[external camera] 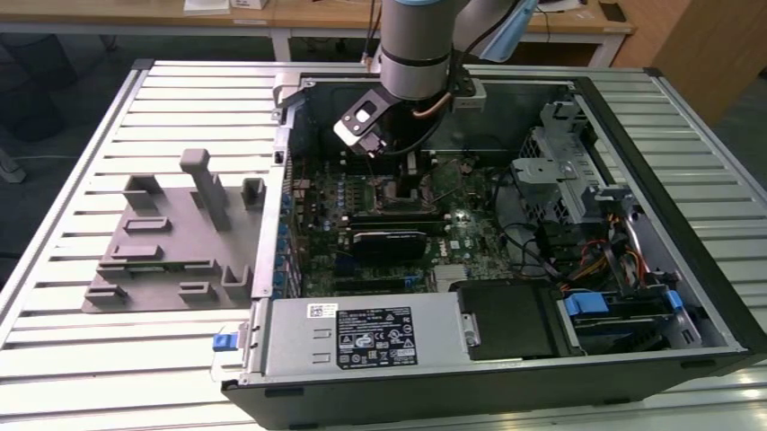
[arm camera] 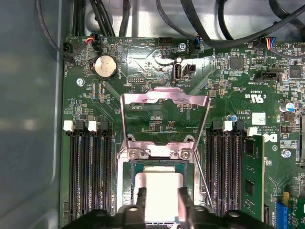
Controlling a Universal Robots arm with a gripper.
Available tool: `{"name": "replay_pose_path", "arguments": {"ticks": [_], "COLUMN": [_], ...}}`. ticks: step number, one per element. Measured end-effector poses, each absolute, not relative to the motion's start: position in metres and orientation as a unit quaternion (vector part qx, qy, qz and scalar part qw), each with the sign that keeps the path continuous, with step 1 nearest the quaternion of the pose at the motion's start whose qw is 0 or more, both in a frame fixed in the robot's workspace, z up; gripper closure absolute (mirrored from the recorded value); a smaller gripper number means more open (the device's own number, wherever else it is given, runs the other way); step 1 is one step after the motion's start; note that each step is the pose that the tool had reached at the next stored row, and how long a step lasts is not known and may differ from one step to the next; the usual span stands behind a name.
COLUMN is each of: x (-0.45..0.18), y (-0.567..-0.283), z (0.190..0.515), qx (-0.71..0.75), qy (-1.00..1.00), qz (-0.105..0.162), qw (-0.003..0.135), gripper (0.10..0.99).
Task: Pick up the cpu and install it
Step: 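Place the cpu into insertion slot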
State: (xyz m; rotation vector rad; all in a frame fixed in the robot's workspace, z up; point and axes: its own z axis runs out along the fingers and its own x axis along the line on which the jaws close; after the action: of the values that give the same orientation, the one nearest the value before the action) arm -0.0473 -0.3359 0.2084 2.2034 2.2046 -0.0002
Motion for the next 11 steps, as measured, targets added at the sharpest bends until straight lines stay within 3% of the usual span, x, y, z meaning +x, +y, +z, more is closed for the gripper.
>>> {"name": "replay_pose_path", "arguments": {"ticks": [1,2,4,5,11], "x": [-0.0473,-0.0473,-0.0473,-0.0473,-0.0473], "y": [-0.3359,-0.3359,-0.3359,-0.3359,-0.3359], "z": [0.2084,0.2084,0.2084,0.2084,0.2084], "qx": [0.707,0.707,0.707,0.707,0.707], "qy": [0.707,0.707,0.707,0.707,0.707], "qz": [0.000,0.000,0.000,0.000,0.000], "qw": [0.012,0.012,0.012,0.012,0.012], "gripper": [0.725,0.725,0.843,0.961,0.980]}}
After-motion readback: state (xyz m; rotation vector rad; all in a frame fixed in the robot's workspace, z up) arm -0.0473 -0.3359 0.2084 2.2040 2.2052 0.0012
